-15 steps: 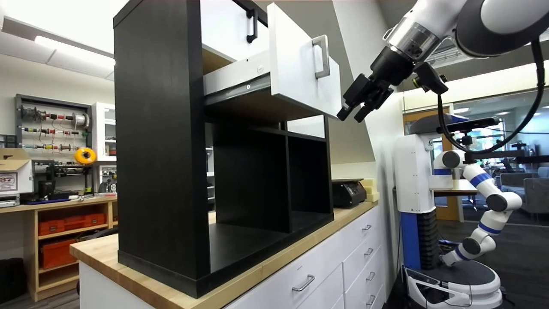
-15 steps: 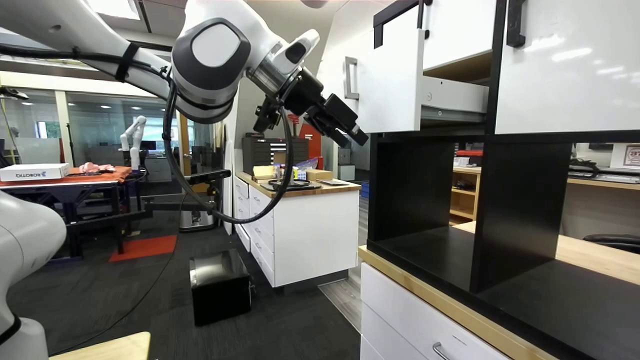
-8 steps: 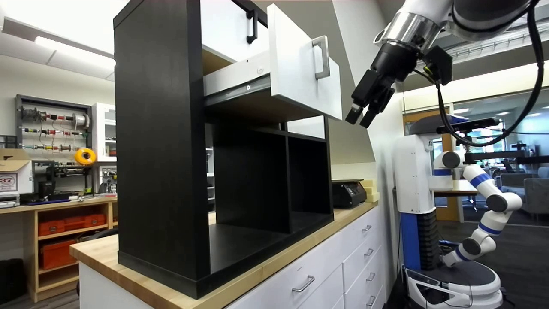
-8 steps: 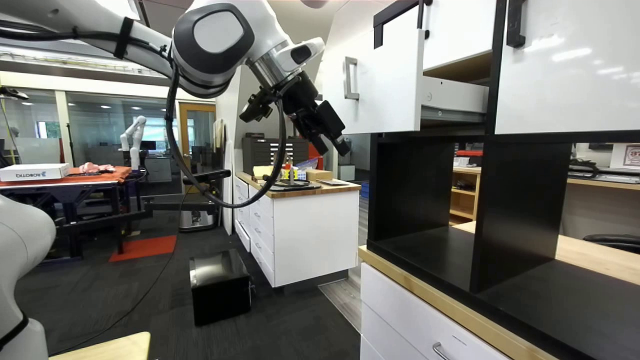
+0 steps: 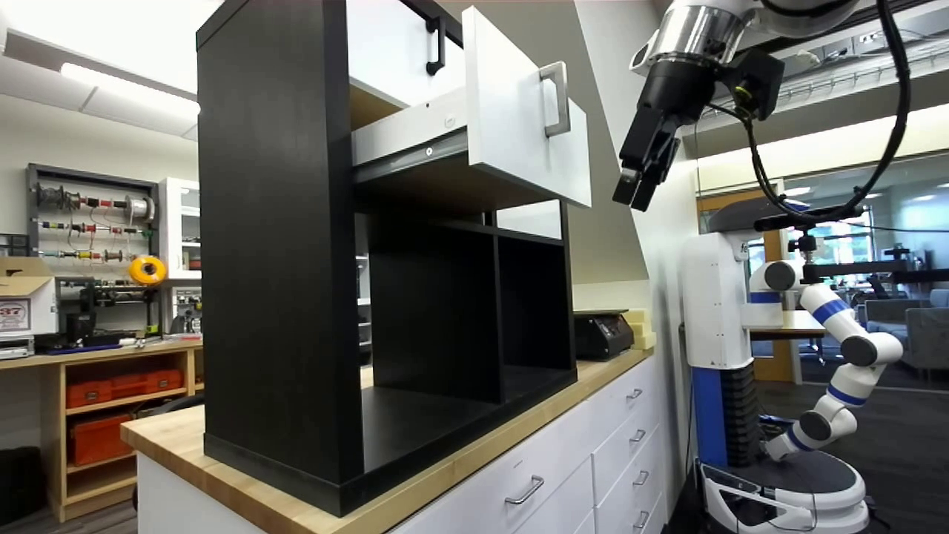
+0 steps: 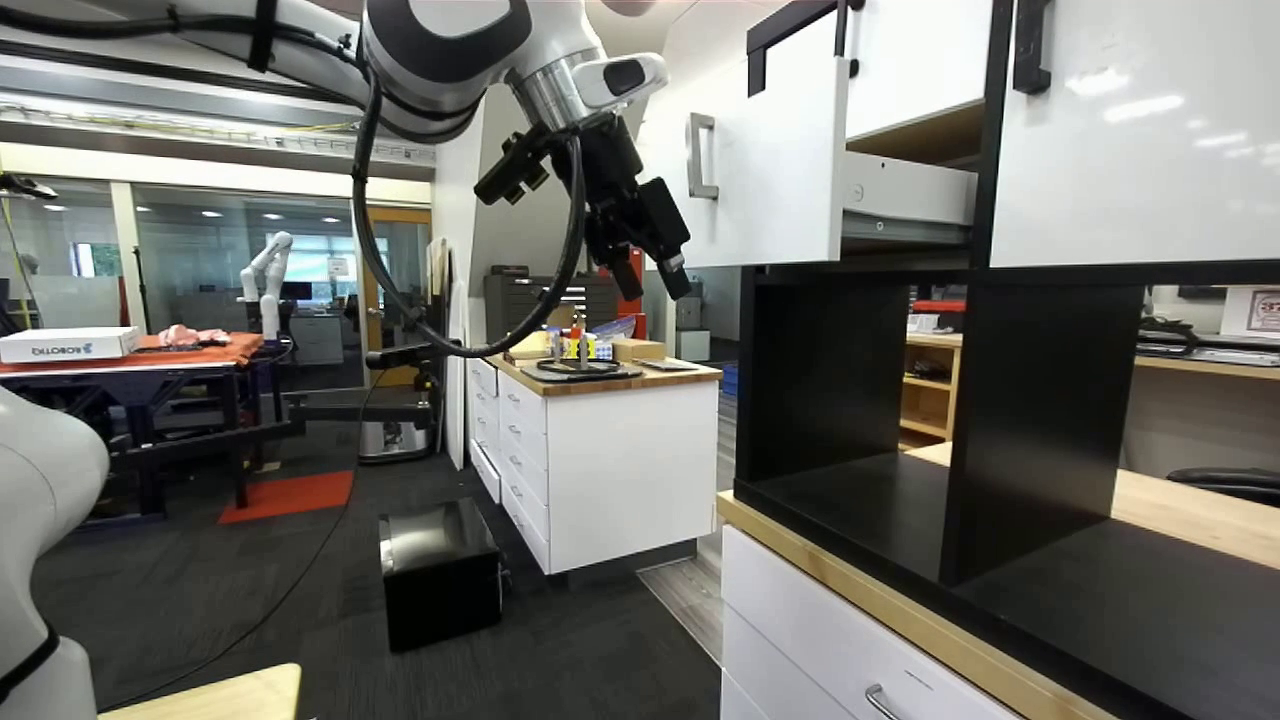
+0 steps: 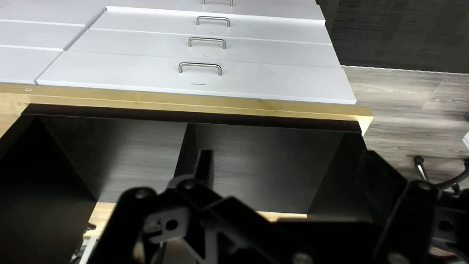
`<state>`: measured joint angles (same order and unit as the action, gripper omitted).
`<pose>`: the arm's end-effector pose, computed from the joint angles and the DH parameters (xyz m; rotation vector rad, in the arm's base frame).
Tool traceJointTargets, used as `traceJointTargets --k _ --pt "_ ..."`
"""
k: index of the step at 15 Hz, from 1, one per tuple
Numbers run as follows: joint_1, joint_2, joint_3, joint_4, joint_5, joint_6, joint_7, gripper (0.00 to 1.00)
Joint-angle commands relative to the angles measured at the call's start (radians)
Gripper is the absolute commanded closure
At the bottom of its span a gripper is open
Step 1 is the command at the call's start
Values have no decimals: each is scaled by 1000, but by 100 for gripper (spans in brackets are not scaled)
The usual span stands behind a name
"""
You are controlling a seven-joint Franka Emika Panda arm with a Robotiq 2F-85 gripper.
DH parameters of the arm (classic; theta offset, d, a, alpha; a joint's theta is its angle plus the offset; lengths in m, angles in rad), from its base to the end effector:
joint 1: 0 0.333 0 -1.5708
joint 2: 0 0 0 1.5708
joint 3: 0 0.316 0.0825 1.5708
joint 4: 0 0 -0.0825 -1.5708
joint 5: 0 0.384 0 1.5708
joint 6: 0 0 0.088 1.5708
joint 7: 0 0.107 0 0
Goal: Open the bottom left white drawer
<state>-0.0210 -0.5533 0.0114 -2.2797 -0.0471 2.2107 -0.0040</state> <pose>0.4240 -0.0047 0.6135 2.9987 0.0195 0.7400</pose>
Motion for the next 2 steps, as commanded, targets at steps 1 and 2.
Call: traceJointTargets --k 1,2 --pt "4 6 -3 11 -2 -7 0 0" --pt "4 11 -3 15 -2 -8 -1 0"
